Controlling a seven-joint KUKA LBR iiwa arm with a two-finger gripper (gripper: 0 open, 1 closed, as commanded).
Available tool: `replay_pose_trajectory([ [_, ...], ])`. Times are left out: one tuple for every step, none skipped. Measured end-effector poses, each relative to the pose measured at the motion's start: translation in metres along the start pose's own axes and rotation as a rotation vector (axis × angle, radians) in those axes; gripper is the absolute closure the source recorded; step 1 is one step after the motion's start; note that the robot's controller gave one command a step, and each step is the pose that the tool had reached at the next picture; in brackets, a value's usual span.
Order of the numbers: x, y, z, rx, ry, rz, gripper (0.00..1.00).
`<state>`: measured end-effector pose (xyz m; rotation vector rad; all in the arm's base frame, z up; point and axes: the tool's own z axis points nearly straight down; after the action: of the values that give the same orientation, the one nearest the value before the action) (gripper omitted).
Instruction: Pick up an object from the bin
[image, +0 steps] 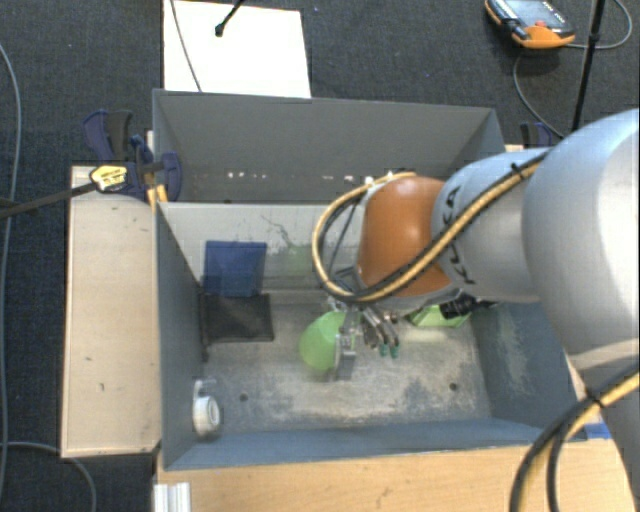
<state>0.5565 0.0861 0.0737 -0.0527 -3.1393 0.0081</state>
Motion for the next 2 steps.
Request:
replay_pose_trajectory([
  [0.0,0.0,0.0,0.0,0.0,0.0,0.0],
  [0.0,0.0,0.0,0.0,0.0,0.0,1.0],
])
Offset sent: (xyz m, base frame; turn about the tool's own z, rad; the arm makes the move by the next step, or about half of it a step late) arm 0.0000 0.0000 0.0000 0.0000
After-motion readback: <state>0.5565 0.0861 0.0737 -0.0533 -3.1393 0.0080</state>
